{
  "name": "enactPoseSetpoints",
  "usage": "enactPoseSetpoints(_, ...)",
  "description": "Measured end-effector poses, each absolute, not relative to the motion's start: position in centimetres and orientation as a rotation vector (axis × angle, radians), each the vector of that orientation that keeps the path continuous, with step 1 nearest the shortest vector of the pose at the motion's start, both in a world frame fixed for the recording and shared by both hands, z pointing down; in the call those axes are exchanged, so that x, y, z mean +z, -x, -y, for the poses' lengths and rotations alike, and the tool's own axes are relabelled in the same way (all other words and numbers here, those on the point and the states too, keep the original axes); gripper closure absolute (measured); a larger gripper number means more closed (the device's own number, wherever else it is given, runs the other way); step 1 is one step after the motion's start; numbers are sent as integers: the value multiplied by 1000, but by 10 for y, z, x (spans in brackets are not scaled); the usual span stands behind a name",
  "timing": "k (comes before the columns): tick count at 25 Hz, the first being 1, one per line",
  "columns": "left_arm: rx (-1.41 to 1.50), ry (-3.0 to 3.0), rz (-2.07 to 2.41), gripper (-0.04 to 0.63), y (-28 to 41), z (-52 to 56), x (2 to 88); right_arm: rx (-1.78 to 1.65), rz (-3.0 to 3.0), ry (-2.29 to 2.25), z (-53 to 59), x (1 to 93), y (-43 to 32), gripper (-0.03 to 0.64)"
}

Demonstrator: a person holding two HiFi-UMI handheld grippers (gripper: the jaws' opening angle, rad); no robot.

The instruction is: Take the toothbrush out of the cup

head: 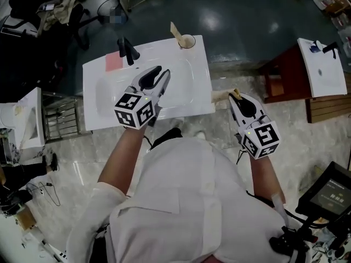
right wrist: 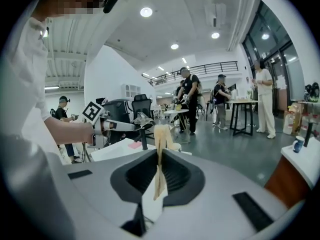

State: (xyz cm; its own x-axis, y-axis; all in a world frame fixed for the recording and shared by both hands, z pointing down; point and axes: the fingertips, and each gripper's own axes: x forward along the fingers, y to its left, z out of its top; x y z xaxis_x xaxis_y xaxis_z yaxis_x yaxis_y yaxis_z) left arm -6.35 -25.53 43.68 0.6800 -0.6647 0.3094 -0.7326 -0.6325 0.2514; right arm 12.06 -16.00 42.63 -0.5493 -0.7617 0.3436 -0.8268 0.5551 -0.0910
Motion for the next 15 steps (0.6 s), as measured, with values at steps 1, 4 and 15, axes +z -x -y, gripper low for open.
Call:
enactPoseSetpoints(1,264,-2540,1103,497,63,268,437,350,2520,-1339,164,424,-120,589)
enactPoseSetpoints(4,272,-2546,1107,491,60,303,442,349,2502,-1371,172,418,-117,589)
enactPoseSetpoints(15,302,-2522,1074,474,37,395,475,414,2396,-1504,175,423,-115,589)
